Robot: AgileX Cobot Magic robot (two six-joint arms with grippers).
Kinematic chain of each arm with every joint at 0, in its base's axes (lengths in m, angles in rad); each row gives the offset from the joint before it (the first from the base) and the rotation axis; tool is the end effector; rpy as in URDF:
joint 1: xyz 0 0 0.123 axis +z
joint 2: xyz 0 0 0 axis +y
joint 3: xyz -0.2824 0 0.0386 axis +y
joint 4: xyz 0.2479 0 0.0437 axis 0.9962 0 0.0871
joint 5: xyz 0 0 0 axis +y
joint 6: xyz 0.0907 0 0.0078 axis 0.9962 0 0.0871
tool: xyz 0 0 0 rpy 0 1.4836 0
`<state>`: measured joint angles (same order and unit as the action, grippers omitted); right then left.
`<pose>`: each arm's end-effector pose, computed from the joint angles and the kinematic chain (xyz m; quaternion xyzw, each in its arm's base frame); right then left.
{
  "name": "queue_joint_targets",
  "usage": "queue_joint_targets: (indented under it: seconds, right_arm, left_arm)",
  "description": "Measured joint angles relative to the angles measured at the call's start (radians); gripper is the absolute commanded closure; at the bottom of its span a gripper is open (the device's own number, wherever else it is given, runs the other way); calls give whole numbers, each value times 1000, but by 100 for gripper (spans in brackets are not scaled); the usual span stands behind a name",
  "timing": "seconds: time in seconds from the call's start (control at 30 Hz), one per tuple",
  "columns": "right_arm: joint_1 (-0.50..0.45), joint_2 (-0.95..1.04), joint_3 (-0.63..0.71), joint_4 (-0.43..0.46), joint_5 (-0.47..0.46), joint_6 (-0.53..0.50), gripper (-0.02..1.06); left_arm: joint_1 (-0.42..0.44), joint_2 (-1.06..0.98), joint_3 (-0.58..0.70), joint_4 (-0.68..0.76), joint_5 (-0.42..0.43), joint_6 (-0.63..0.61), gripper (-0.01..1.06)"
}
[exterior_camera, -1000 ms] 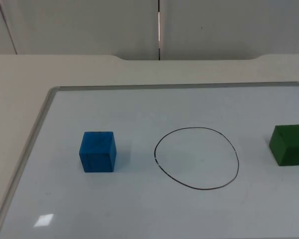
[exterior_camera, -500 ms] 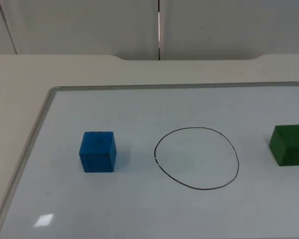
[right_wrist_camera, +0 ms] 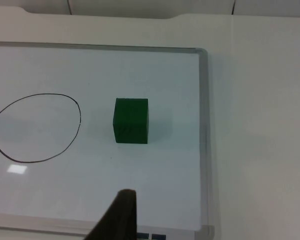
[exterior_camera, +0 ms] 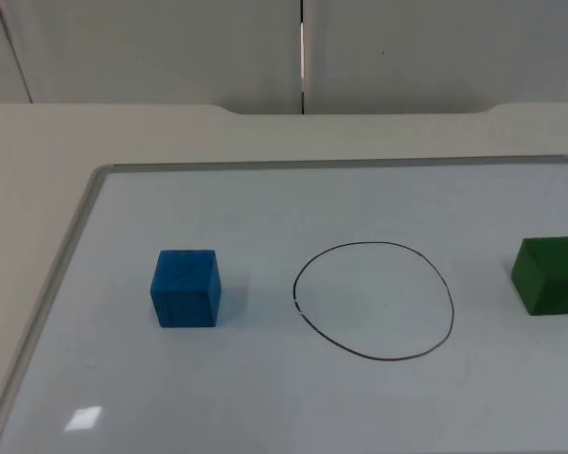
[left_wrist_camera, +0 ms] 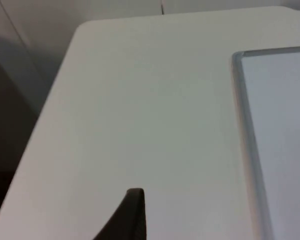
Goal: Push the two cubes into the marked area.
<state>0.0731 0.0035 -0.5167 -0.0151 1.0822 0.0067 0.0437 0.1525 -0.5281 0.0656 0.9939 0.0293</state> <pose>-0.0070 -0.0017 0.2801 -0.0280 0.8549 0.0131 0.5179 0.0194 0.0059 0.2896 -0.0044 0.8674 0.0508 0.4950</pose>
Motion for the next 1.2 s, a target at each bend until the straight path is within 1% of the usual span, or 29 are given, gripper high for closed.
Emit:
queue_joint_targets:
  seconds: [0.07,0.1,0.17,0.2,0.23,0.33,0.43,0.6,0.63,0.7,0.73,0.77,0.8,0.83,0.87,0.93,0.97,1.0,1.1,1.13,1.17,1.2]
  right_arm:
    - [0,0,0,0,0,0,-1]
    - [0,0,0,0,0,0,-1]
    - [0,0,0,0,0,0,-1]
    - [0,0,0,0,0,0,-1]
    - [0,0,0,0,0,0,-1]
    - [0,0,0,2,0,0,-1]
    - [0,0,0,2,0,0,-1]
    - [0,0,0,2,0,0,-1]
    - [0,0,0,2,0,0,-1]
    - [0,0,0,2,0,0,-1]
    - [0,0,0,2,0,0,-1]
    - [0,0,0,4,0,0,-1]
    - [0,0,0,4,0,0,-1]
    - [0,0,0,4,0,0,-1]
    - [0,0,0,4,0,0,-1]
    - [0,0,0,4,0,0,-1]
    - [0,0,0,4,0,0,-1]
    - [0,0,0,4,0,0,-1]
    - [0,0,0,4,0,0,-1]
    - [0,0,0,4,0,0,-1]
    - [0,0,0,4,0,0,-1]
    - [0,0,0,4,0,0,-1]
  left_arm:
    - [0,19,0,-19,-7,10,12]
    - [0,36,0,-40,-16,23,12]
    - [0,73,0,-78,-46,41,18]
    - [0,91,0,-97,-64,47,19]
    - [0,91,0,-97,-64,47,19]
    - [0,144,0,-152,-121,87,19]
    - [0,168,0,-188,-137,119,19]
    - [0,279,0,-377,-169,247,20]
    - [0,279,0,-377,-169,247,21]
    - [0,316,0,-433,-173,283,23]
    - [0,336,0,-466,-182,305,25]
    - [0,356,0,-501,-195,330,29]
    - [0,356,0,-501,-195,330,31]
    - [0,374,0,-540,-204,358,31]
    - [0,396,0,-576,-216,386,40]
    - [0,439,0,-680,-235,475,54]
    - [0,439,0,-680,-235,475,59]
    - [0,464,0,-732,-242,523,59]
    - [0,537,0,-926,-251,699,72]
    - [0,537,0,-926,-251,699,76]
    - [0,565,0,-979,-253,737,76]
    - [0,611,0,-1066,-253,798,79]
